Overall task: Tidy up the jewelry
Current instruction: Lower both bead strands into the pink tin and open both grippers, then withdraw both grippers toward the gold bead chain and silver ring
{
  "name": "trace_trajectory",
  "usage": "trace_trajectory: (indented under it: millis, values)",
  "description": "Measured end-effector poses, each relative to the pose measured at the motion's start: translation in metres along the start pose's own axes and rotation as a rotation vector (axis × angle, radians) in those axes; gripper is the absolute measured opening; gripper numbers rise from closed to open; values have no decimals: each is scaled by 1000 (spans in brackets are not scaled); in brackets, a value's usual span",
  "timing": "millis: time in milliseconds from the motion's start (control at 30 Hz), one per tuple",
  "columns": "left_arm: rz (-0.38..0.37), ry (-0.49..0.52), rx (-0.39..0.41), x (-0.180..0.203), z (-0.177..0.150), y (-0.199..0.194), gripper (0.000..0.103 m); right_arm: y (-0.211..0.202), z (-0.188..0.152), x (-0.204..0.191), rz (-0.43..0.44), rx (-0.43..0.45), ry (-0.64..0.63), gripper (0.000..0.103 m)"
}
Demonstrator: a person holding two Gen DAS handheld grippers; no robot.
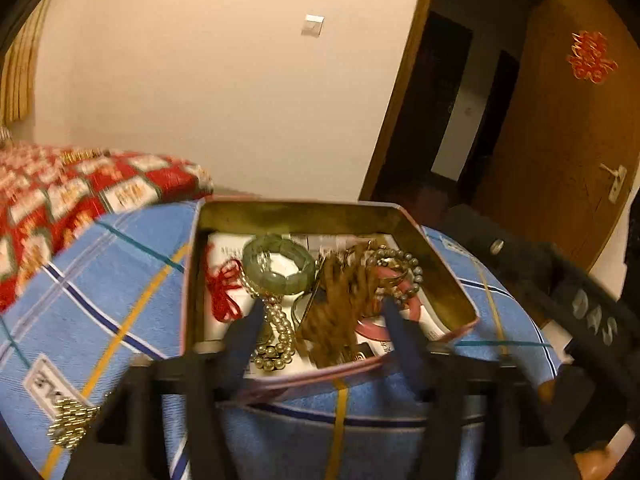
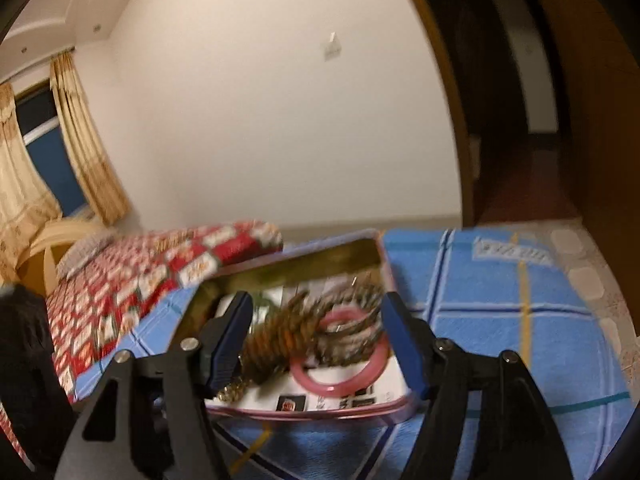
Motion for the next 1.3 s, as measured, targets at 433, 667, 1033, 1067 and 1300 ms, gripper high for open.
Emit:
trace_trajectory:
  millis: [433,667,1033,1067,1300]
  values:
    - [148,-6,46,-36,-32,-88,74,-54,-31,24,-103,8,149,71]
    - [309,-27,38,-84,-52,-118,74,-51,-39,4,-106,-2,64,71]
    - [335,-72,41,-99,-68,-137,74,-57,-56,-24,-125,10,-78,71]
    - [332,-70,33,-100,-71,-138,74,-57,-57,-27,-125,7,-90,71]
    - [350,-156,4,-124,-84,-148,74,-58,-67,-38,-93,-28,-108,71]
Point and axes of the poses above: each gripper's, at about its wrist camera, not at the fingertips, and y roughly the way its jaws point, x to its right, z to its top, the point moved 6 cm from there along y, roughly the way its jaws point, and after that the axes turned 6 degrees about y, right-handed, at the moved point
